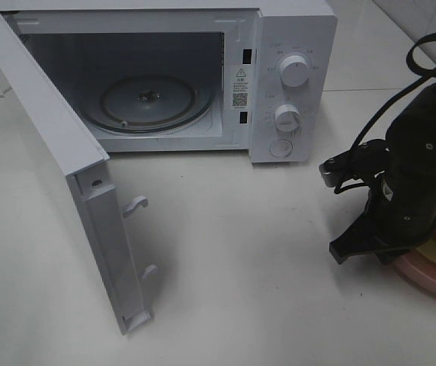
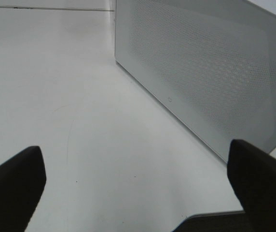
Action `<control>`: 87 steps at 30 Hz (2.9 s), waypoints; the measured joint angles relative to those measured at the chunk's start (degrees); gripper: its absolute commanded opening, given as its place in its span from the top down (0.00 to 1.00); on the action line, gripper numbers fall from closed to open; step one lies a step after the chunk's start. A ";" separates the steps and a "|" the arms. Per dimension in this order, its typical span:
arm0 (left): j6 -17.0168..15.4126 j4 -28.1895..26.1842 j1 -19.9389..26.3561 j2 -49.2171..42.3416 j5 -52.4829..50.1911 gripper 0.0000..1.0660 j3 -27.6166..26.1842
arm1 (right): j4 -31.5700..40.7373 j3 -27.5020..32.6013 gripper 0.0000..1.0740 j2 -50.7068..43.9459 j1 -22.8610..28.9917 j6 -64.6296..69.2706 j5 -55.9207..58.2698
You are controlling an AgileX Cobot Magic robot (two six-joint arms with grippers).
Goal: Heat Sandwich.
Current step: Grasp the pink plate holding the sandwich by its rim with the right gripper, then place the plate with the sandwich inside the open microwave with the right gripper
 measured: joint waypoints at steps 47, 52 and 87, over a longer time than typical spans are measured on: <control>0.00 0.00 0.00 0.00 0.00 0.09 0.00 | -3.55 0.00 1.00 -16.73 20.68 1.38 20.80; 0.00 0.00 0.00 0.00 0.00 0.09 0.00 | -3.55 0.00 1.00 -18.85 23.55 0.74 22.29; 0.00 0.00 0.00 0.00 0.00 0.09 0.00 | -3.50 1.15 1.00 -21.77 42.34 -7.51 25.21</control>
